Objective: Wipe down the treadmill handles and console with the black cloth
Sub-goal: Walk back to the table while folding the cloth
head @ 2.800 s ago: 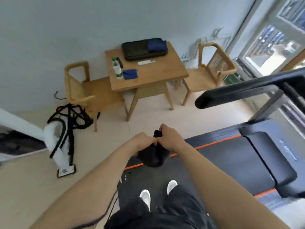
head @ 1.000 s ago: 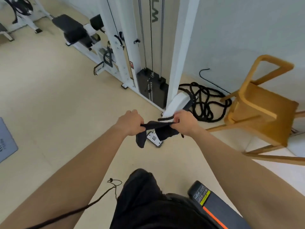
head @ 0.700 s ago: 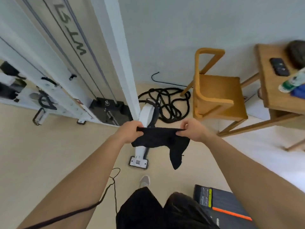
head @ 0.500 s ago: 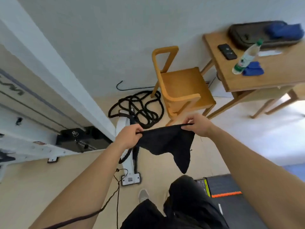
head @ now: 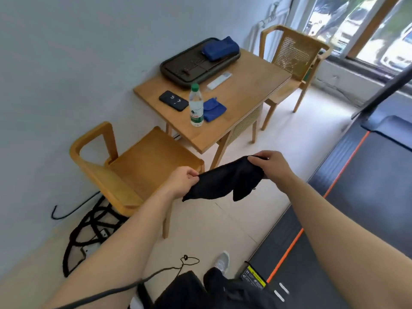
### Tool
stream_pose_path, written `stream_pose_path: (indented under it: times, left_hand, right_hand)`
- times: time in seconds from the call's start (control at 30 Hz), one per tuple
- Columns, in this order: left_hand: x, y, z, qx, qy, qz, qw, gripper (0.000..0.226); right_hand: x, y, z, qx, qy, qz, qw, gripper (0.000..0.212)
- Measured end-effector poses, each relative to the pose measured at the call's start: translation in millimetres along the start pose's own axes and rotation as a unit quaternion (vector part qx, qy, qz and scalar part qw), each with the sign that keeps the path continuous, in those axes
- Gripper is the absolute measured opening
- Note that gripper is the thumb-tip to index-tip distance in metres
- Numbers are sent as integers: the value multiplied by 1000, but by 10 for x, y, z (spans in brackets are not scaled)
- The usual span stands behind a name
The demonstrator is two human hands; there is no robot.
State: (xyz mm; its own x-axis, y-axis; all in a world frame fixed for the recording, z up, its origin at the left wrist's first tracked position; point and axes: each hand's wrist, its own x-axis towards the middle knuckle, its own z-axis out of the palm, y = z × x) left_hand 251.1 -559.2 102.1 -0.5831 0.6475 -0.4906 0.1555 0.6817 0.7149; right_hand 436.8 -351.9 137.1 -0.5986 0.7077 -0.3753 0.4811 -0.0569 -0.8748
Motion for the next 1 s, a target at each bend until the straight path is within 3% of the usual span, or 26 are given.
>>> stream_pose_path:
  times: [0.17,0.3,0.4,0.5,0.67,0.77,0.93,1.0]
  left_hand:
    - [829,968,313,-168,-38,-57,983,21]
    - [1411,1607,726,-194,-100,-47,975,20]
    - [1794,2056,928,-199,-174,-34,964,20]
    - [2249,2452,992,-207,-235,-29,949,19]
    - [2972,2978,925,-208,-244,-54,946,25]
    - [3309,3255,869,-223,-254,-57,939,28]
    - [3869,3544,821,-276,-211,-99,933,33]
    - [4067,3607,798,-309,-184,-128,924,34]
  right_hand:
    - [382,-73,-371,58,35,47,997,29]
    - [732,-163,-452,94,102,50,989,33]
    - [1102,-251,-601,114,137,52,983,23]
    - [1528,-381,-836,59,154,30,986,19]
    - [2208,-720,-1157,-7,118,41,992,26]
    - [2599,-874,-1305,-35,102,52,993,17]
    - [3294,-1101,-1515,-135,52,47,988,32]
    - [3570,-1181,-1577,-198,-3,33,980,23]
